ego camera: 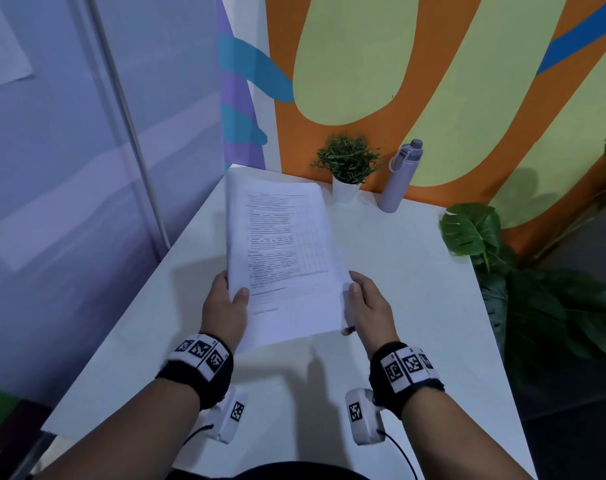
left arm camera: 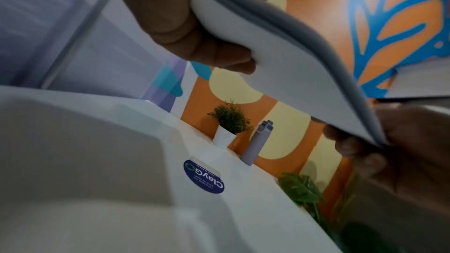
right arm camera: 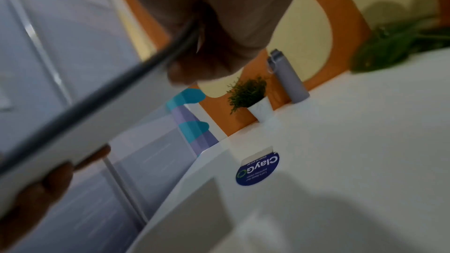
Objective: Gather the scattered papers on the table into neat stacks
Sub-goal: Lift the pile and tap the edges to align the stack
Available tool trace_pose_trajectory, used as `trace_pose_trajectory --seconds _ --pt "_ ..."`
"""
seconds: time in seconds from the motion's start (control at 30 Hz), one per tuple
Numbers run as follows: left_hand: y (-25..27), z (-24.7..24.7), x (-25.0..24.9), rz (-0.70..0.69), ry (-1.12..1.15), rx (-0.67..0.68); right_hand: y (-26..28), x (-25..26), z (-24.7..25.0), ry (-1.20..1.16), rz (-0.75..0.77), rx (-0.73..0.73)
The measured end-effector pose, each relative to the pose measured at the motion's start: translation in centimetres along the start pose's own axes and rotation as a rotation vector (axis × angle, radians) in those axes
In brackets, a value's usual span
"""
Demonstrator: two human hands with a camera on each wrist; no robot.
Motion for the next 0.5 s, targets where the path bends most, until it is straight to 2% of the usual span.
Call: trace_pose_trajectory --seconds 0.07,0.17,0.3,0.5 --pt "-0.6 0.4 0.5 0.041 0.033 -0.064 0.5 -0.7 -0.7 -0.186 -0.122 0.099" --pt "-0.8 0.2 0.5 0.067 0.051 -0.102 1.9 -1.3 -3.0 -0.338 -0.234 0.243" --pt "-0.1 -0.5 0.1 0.101 0.060 -0.136 2.6 -1.7 -4.3 -0.576 -0.357 0.289" --pt "0.6 -1.9 0.0 0.131 0.037 -0.123 2.5 -2.7 -5.5 -0.417 -0.379 0.354"
Point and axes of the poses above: each hand's wrist, its own y-axis away from the middle knuckle, its own z-axis out of the back of the hand, x = y × z, the point moved 8 cm from there along -y, towards the middle knuckle, and after that the axes turned 8 degrees about -x, right-handed, at the moved point
